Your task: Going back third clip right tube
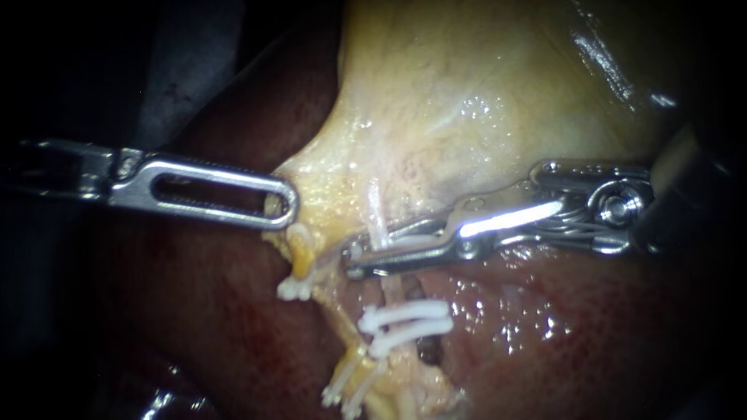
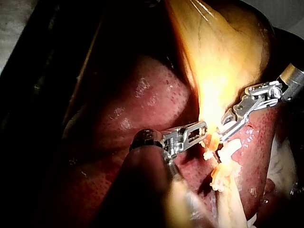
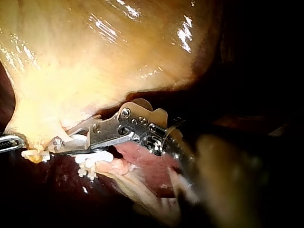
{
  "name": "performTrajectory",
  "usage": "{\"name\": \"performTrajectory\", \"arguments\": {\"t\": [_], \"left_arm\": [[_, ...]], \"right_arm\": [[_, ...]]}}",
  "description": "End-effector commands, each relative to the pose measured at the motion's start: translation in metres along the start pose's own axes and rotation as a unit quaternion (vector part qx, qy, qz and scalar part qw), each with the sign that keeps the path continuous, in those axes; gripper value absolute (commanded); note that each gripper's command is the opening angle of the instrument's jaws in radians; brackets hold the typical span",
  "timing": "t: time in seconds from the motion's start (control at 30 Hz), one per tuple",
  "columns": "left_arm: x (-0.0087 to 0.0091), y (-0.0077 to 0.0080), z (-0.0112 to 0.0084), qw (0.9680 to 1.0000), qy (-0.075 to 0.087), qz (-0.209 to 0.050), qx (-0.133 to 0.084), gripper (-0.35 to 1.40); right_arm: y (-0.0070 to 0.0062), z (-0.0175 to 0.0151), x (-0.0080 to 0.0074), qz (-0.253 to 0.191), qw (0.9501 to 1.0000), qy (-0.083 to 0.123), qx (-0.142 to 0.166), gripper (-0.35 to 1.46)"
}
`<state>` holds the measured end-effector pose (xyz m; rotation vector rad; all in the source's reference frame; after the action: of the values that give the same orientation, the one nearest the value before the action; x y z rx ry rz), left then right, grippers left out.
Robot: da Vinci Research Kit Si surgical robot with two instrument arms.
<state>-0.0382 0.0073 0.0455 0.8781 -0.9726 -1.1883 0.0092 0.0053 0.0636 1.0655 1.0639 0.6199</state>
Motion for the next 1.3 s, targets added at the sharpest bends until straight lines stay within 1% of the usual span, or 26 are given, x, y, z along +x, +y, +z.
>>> {"name": "performTrajectory", "arguments": {"t": [0.03, 0.33, 0.37, 0.4, 0.47, 0.5, 0.57, 0.7, 0.77, 0.83, 1.0, 1.17, 1.3], "left_arm": [[0.0000, 0.0000, 0.0000, 1.0000, 0.000, 0.000, 0.000, -0.35], [0.0000, 0.0000, 0.0000, 1.0000, 0.000, 0.000, 0.000, -0.35], [0.0000, 0.0000, 0.0000, 1.0000, 0.000, 0.000, 0.000, -0.35], [0.0000, 0.0000, 0.0000, 1.0000, 0.000, 0.000, 0.000, -0.35], [0.0000, 0.0000, 0.0000, 1.0000, 0.000, 0.000, 0.000, -0.35], [0.0000, 0.0000, 0.0000, 1.0000, 0.000, 0.000, 0.000, -0.35], [0.0000, 0.0000, 0.0000, 1.0000, 0.000, 0.000, 0.000, -0.35], [0.0001, 0.0000, 0.0001, 1.0000, 0.000, 0.000, 0.000, -0.35], [0.0001, 0.0000, 0.0001, 1.0000, 0.000, 0.000, 0.000, -0.35], [0.0001, 0.0000, 0.0001, 1.0000, 0.000, 0.000, 0.000, -0.35], [0.0001, 0.0000, 0.0001, 1.0000, 0.000, 0.000, 0.000, -0.35], [0.0001, 0.0000, 0.0001, 1.0000, 0.000, 0.000, 0.000, -0.35], [0.0001, 0.0000, 0.0001, 1.0000, 0.000, 0.000, 0.000, -0.35]], "right_arm": [[0.0000, 0.0000, 0.0000, 0.000, 1.0000, 0.000, 0.000, -0.35], [-0.0001, 0.0001, -0.0001, -0.001, 1.0000, -0.002, 0.000, -0.35], [-0.0002, 0.0001, -0.0002, -0.001, 1.0000, -0.002, 0.000, -0.32], [-0.0002, 0.0002, -0.0002, -0.001, 1.0000, -0.002, 0.000, -0.24], [-0.0003, 0.0003, -0.0004, -0.002, 1.0000, -0.002, -0.001, 0.01], [-0.0003, 0.0004, -0.0004, -0.002, 1.0000, -0.001, -0.002, 0.09], [-0.0003, 0.0006, -0.0005, -0.020, 0.9998, 0.000, -0.005, 0.28], [-0.0002, 0.0008, -0.0004, -0.052, 0.9985, 0.005, -0.013, 0.44], [-0.0001, 0.0008, -0.0003, -0.073, 0.9972, 0.006, -0.017, 0.48], [0.0000, 0.0008, -0.0002, -0.084, 0.9962, 0.007, -0.020, 0.49], [0.0003, 0.0005, 0.0000, -0.125, 0.9919, 0.007, -0.024, 0.52], [0.0001, -0.0002, 0.0000, -0.139, 0.9900, 0.008, -0.026, 0.52], [-0.0004, -0.0018, 0.0001, -0.149, 0.9883, 0.011, -0.031, 0.52]]}}
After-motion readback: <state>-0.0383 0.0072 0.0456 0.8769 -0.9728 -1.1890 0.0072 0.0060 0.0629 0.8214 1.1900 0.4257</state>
